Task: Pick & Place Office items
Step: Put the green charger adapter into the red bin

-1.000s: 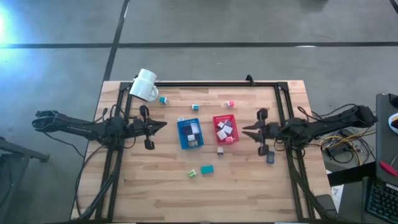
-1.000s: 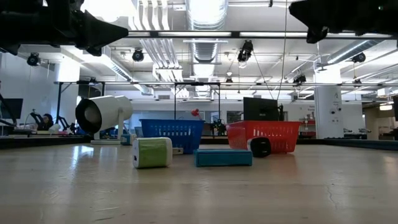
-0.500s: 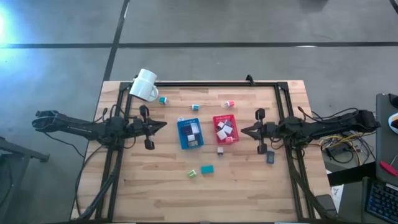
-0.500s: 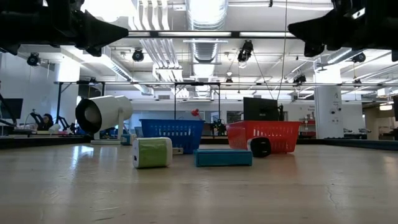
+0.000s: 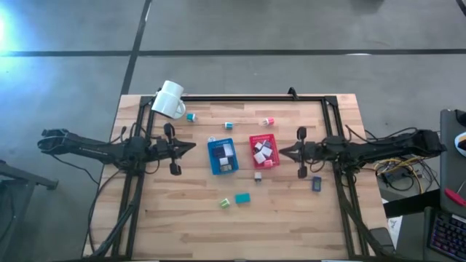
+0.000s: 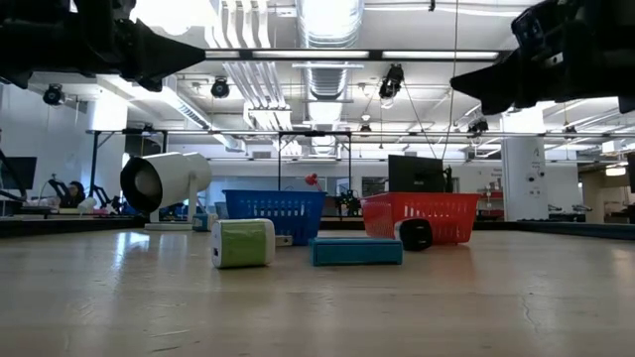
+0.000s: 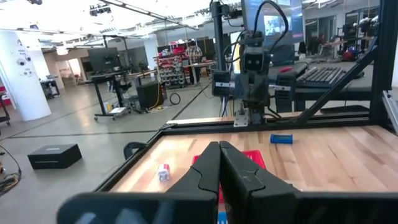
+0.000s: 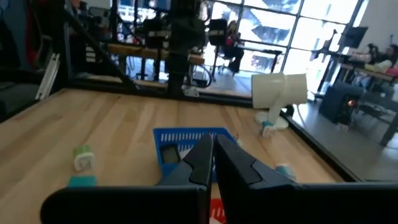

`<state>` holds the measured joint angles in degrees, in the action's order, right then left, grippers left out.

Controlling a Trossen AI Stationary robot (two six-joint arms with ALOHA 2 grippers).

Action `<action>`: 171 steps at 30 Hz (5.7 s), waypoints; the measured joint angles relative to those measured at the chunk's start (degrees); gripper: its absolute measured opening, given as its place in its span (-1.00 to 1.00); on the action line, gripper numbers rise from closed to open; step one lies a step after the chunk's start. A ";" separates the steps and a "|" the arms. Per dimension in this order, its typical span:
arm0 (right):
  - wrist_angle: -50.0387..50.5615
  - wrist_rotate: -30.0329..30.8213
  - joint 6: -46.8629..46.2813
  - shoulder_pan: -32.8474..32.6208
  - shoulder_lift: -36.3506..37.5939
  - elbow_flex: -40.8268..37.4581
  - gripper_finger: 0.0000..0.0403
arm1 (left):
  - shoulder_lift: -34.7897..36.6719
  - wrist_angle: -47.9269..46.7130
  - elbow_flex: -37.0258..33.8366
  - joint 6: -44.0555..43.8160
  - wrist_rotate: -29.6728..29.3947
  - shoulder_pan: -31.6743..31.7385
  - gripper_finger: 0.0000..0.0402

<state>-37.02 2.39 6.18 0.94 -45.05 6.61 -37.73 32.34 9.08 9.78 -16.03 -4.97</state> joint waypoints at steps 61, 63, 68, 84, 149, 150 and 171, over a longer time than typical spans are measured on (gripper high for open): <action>-2.28 -0.65 7.09 0.21 -9.09 8.87 -0.94 | -67.30 -64.70 63.63 -45.16 -1.60 -20.16 0.14; -2.15 -0.66 6.09 0.21 -9.08 8.87 -0.94 | -69.29 -65.63 64.81 -45.44 2.19 -19.50 0.28; -2.20 -0.68 5.42 0.21 -8.89 8.87 -0.94 | -71.95 -66.47 64.83 -46.03 8.47 -16.92 0.46; -2.18 -0.72 6.01 0.21 -9.06 8.83 -0.94 | -75.81 -65.69 64.76 -41.62 13.72 -14.49 0.46; -5.79 -1.62 -6.02 0.21 -23.13 12.75 -0.94 | 0.71 -25.63 13.07 -7.15 12.68 3.55 -0.43; -8.09 -2.64 -6.04 0.21 -23.28 12.59 -0.94 | 0.71 -25.52 13.02 -6.43 15.06 4.47 -0.43; -11.18 -6.80 -8.58 1.78 -5.93 3.21 -0.94 | -2.59 -20.27 11.78 -15.96 12.14 6.10 -0.43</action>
<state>-48.20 -4.40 -2.41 2.72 -50.98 9.82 -40.32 12.07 20.86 -6.18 -3.89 1.13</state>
